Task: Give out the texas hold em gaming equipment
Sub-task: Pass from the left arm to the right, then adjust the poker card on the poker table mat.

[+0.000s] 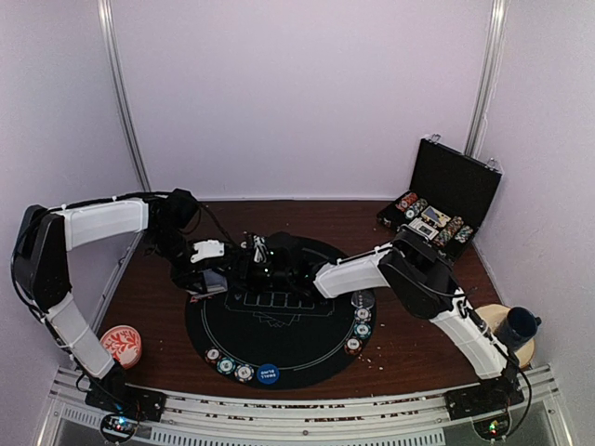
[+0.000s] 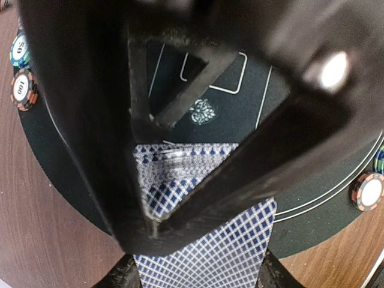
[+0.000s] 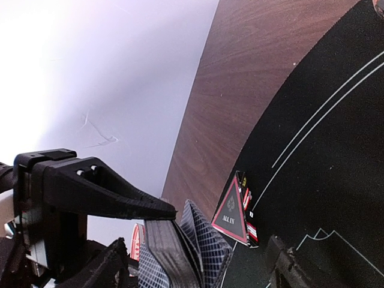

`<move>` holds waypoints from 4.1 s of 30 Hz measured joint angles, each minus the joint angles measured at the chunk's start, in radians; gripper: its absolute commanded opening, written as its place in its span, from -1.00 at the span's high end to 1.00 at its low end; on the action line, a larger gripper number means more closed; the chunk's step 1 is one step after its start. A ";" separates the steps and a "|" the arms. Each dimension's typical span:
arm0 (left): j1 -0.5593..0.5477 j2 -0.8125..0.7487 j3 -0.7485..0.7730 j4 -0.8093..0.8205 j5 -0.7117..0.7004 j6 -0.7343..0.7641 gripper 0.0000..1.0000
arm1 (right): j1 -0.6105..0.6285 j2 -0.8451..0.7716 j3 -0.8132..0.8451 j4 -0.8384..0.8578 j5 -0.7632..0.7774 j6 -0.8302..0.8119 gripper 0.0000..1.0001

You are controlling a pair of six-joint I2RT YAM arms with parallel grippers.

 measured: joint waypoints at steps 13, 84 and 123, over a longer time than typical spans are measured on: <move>-0.022 0.000 -0.005 0.000 -0.005 -0.004 1.00 | 0.010 0.041 0.054 -0.023 -0.042 0.004 -0.24; 0.350 -0.397 -0.344 0.495 0.199 -0.518 -0.95 | 0.073 -0.208 0.314 -1.545 0.597 -0.917 1.00; 0.350 -0.391 -0.364 0.537 0.165 -0.540 -0.96 | 0.076 -0.245 0.210 -1.435 0.578 -0.879 0.42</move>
